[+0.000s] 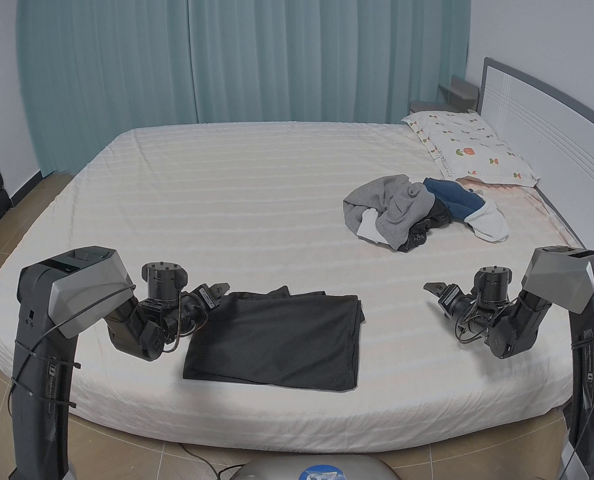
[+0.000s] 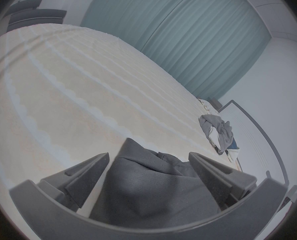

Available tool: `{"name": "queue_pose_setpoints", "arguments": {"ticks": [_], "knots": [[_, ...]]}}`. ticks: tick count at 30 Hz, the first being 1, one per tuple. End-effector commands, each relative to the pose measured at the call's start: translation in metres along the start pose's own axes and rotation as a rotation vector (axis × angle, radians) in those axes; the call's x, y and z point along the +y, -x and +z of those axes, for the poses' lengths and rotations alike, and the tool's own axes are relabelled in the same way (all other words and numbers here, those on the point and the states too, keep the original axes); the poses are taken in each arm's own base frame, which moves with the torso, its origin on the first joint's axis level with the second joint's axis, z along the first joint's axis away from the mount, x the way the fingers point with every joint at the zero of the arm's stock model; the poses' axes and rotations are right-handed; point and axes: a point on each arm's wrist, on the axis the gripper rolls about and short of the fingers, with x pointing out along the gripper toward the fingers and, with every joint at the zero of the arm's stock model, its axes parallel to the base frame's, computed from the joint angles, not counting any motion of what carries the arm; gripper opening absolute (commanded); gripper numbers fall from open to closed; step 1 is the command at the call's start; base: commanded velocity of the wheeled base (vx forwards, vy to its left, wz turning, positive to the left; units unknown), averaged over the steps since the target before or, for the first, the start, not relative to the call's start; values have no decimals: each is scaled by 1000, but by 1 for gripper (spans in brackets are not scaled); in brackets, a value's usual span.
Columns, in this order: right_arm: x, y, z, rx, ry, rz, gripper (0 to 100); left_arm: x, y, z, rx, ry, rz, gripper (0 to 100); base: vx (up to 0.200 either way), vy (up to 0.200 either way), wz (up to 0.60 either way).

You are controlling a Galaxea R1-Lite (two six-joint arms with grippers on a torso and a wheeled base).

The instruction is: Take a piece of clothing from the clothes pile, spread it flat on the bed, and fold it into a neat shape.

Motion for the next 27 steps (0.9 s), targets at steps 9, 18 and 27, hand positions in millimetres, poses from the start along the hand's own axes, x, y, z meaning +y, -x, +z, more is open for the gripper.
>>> {"name": "queue_pose_setpoints", "arguments": {"ticks": [9, 18, 27], "knots": [[1, 0, -2, 4, 2, 2, 100, 13, -25, -11, -2, 5, 10, 0, 0, 0, 0], [1, 0, -2, 4, 2, 2, 100, 14, -32, -1, -91, 15, 60, 0, 0, 0, 0], [1, -1, -2, 5, 2, 2, 100, 14, -30, 1, -97, 51, 64, 0, 0, 0, 0]]}}
